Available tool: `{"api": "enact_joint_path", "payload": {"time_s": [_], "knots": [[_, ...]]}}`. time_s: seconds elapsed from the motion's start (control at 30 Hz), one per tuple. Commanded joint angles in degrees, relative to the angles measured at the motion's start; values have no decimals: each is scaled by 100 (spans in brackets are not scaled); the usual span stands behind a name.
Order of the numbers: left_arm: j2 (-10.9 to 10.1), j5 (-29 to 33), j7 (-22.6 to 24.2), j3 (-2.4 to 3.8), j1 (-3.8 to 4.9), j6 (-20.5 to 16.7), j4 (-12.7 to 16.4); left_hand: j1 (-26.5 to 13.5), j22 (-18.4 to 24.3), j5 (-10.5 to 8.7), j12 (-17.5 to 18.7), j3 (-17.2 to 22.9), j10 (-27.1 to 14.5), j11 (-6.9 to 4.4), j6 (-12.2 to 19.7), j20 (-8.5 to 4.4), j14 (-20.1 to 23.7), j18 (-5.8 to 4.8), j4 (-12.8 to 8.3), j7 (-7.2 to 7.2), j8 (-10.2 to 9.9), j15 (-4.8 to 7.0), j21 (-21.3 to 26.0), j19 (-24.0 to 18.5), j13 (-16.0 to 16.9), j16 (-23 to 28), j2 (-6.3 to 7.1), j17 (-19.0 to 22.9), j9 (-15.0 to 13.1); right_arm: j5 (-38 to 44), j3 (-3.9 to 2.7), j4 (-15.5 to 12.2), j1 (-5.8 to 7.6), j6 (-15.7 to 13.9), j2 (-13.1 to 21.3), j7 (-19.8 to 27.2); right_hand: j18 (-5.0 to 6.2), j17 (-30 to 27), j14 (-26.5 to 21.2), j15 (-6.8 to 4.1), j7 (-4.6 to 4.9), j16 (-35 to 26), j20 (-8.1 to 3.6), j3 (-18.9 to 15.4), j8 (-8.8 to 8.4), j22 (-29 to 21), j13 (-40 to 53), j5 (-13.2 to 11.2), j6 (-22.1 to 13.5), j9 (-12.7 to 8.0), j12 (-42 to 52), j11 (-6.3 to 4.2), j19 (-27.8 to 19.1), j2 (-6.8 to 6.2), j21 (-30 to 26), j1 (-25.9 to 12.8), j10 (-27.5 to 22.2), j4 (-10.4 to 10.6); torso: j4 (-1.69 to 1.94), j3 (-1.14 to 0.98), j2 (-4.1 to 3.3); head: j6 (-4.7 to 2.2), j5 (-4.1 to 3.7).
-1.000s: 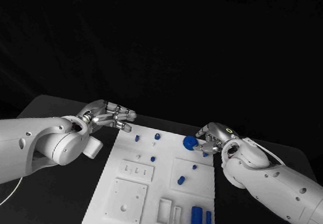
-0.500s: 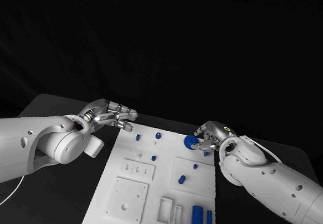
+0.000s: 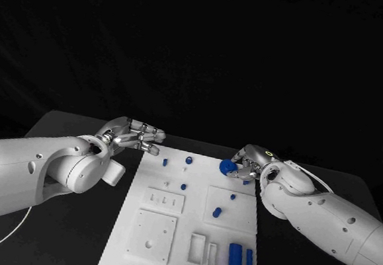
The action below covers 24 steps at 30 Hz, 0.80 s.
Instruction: Assemble the parts on the task board
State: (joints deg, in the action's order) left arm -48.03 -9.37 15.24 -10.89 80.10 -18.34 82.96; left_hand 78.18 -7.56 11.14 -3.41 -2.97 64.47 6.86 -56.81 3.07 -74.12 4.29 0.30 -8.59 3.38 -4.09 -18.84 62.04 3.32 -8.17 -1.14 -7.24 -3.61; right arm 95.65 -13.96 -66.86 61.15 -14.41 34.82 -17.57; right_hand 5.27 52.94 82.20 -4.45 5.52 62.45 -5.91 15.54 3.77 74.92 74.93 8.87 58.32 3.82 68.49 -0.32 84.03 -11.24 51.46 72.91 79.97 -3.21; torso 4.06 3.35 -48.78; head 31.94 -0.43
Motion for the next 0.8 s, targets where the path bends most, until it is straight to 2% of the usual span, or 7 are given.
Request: {"api": "enact_joint_path", "payload": {"time_s": [0.03, 0.8], "knots": [[18, -35, 23, 4, 6, 74, 7, -42, 0, -10, -6, 7, -33, 7, 22, 2, 21, -41, -7, -8, 20, 7, -28, -55, 7, -23, 30, 4, -7, -7, 3, 27, -7, 172, -22, 4, -38, 10, 36, 17, 5, 35, 38, 30, -18, 15, 467, 24, 36, -5, 39, -3, 326, 48, 17, 9, 33, -3, -6, -5, -2, 0, 15], [17, -47, -22, 5, 6, 76, -10, -37, 8, -10, -6, 12, -43, 11, 26, 5, 24, -41, 0, -9, 21, 5, -30, -59, 7, -23, 34, 4, -7, -321, 3, -21, 4, 247, -42, 32, -29, 23, 34, 26, 14, 55, 47, -27, -18, 72, 501, 92, 78, -5, 69, 14, 331, 72, 12, -71, 52, 213, -9, -8, -3, 41, 6]]}}
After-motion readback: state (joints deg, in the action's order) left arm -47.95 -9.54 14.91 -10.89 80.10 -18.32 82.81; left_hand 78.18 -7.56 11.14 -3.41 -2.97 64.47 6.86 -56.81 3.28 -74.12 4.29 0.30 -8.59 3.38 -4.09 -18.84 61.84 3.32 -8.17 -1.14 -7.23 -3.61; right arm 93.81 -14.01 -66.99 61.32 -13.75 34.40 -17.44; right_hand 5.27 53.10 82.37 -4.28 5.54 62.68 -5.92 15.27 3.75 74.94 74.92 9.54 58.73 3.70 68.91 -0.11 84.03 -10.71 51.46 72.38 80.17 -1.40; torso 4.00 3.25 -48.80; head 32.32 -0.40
